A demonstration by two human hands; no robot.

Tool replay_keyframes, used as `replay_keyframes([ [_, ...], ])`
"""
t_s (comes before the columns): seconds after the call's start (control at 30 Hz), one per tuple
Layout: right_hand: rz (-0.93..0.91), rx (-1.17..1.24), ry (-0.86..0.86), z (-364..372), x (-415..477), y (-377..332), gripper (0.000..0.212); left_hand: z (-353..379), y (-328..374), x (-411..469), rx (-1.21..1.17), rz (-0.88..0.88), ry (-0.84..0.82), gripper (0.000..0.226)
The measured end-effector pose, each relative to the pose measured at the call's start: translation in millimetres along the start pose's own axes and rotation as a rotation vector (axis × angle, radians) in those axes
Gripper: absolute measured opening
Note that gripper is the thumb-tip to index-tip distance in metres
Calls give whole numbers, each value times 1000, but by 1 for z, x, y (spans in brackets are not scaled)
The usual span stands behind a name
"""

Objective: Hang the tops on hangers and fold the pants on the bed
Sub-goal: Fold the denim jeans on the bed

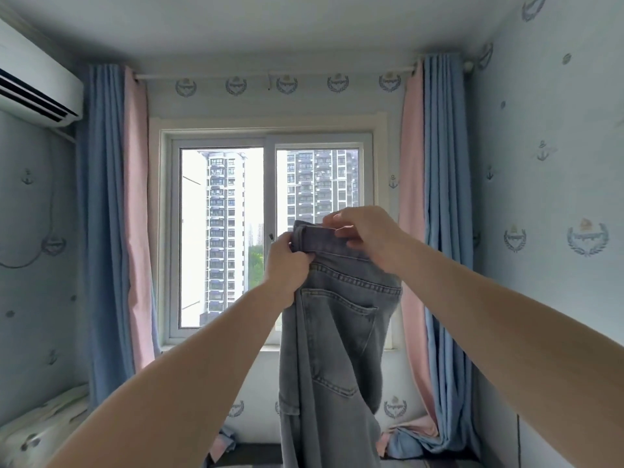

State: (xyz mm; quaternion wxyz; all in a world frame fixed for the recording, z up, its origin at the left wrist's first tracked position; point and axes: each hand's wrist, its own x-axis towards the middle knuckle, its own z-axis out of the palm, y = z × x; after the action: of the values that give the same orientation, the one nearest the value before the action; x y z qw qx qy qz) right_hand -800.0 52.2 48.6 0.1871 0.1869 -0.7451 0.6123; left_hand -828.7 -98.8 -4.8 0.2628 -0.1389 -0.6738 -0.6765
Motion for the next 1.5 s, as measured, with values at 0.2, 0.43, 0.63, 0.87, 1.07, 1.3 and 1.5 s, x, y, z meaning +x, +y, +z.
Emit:
replay_keyframes([
  [0.2, -68, -513, 400, -28, -3, 70, 109, -34, 16, 13, -165, -27, -1, 28],
  [0.43, 393, 336, -269, 9, -18, 105, 76, -93, 30, 23, -236, -87, -73, 17],
  [0.63, 274, 332, -99, 60, 10, 51, 55, -173, 31, 41, -192, -153, -86, 20],
  [0.87, 122, 332, 21, 142, 36, -14, 30, -250, 63, 74, -38, -14, 32, 20],
  [1.07, 17, 283, 172, 196, 39, -57, 15, -301, 84, 83, 52, 60, 102, 16],
  [1.3, -48, 202, 220, 235, -13, -105, 8, -352, 118, 46, 89, 147, 134, 21],
  [1.5, -94, 164, 205, 259, -85, -160, 6, -400, 160, -14, 85, 209, 121, 15],
])
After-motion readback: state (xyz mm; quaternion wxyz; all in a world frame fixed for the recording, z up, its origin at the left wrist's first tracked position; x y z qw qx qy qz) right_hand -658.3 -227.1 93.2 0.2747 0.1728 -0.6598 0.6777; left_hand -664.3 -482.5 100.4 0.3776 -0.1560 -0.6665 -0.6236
